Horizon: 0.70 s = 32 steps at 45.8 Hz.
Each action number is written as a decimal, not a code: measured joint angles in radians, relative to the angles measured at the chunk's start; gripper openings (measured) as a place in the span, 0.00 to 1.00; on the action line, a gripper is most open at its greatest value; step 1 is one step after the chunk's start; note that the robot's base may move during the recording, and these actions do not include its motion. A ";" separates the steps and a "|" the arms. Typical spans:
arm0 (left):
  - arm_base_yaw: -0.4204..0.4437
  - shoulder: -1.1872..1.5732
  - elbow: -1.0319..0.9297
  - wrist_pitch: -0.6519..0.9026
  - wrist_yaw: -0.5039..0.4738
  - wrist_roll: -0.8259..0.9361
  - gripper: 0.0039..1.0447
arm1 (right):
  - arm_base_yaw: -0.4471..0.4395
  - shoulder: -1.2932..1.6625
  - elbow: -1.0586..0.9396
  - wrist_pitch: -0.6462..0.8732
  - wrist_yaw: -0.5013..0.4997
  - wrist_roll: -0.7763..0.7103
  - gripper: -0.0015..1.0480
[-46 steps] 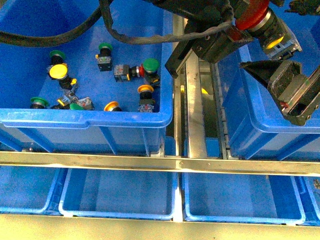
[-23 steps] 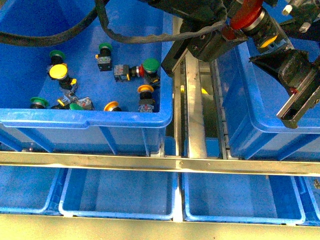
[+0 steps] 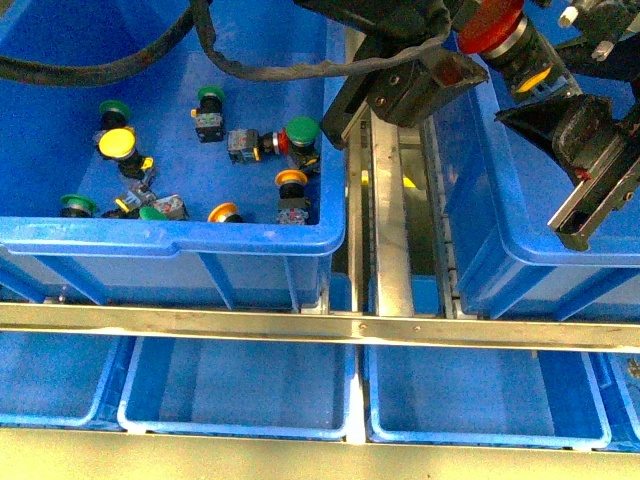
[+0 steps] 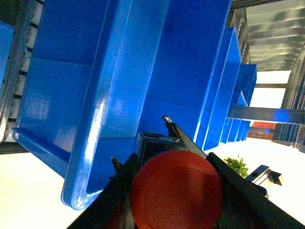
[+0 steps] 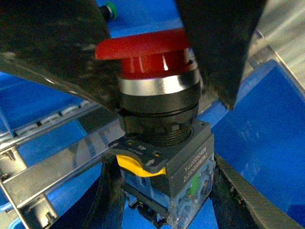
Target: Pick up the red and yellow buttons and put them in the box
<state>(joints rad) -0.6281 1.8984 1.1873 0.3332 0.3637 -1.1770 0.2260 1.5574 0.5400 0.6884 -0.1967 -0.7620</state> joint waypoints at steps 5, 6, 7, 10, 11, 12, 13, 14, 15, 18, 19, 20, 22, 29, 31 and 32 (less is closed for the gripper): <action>0.002 -0.002 0.000 0.000 0.001 0.017 0.56 | -0.012 0.002 0.000 -0.006 0.016 0.007 0.40; 0.003 -0.002 0.000 0.000 0.002 0.022 0.60 | -0.016 0.002 0.000 -0.008 0.017 0.009 0.40; 0.004 -0.003 0.000 0.000 0.002 0.027 0.63 | -0.020 0.002 0.000 -0.010 0.019 0.010 0.40; 0.012 -0.006 0.000 0.000 0.001 0.041 0.77 | -0.026 0.002 -0.001 -0.010 0.019 0.012 0.40; 0.015 -0.006 0.000 0.000 0.000 0.043 0.80 | -0.026 0.002 -0.001 -0.010 0.018 0.013 0.40; 0.018 -0.007 0.000 0.000 -0.001 0.048 0.85 | -0.027 0.002 -0.002 -0.010 0.017 0.013 0.40; 0.021 -0.008 0.000 -0.002 -0.002 0.053 0.89 | -0.029 0.002 -0.003 -0.010 0.017 0.013 0.40; 0.024 -0.011 -0.001 -0.008 -0.004 0.058 0.94 | -0.030 0.002 -0.005 -0.010 0.017 0.014 0.40; 0.027 -0.014 -0.003 -0.008 -0.005 0.063 0.95 | -0.031 0.002 -0.006 -0.010 0.017 0.014 0.40; 0.037 -0.027 -0.015 -0.004 0.003 0.065 0.92 | -0.032 0.002 -0.008 -0.012 0.017 0.014 0.40; 0.042 -0.033 -0.021 -0.004 0.005 0.067 0.92 | -0.032 0.002 -0.008 -0.013 0.017 0.014 0.40; 0.044 -0.036 -0.023 -0.004 0.006 0.069 0.92 | -0.032 0.002 -0.008 -0.015 0.016 0.014 0.40; 0.056 -0.051 -0.035 -0.004 0.008 0.074 0.93 | -0.033 0.002 -0.009 -0.017 0.016 0.014 0.40; 0.097 -0.108 -0.080 -0.026 0.000 0.095 0.93 | -0.047 0.002 -0.012 -0.025 0.013 0.022 0.40; 0.111 -0.129 -0.097 -0.043 -0.006 0.109 0.93 | -0.052 0.002 -0.012 -0.028 0.013 0.026 0.40; 0.115 -0.135 -0.102 -0.044 -0.007 0.112 0.93 | -0.056 0.001 -0.012 -0.028 0.012 0.031 0.40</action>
<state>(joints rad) -0.5133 1.7638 1.0851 0.2893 0.3569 -1.0653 0.1696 1.5585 0.5278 0.6601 -0.1848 -0.7311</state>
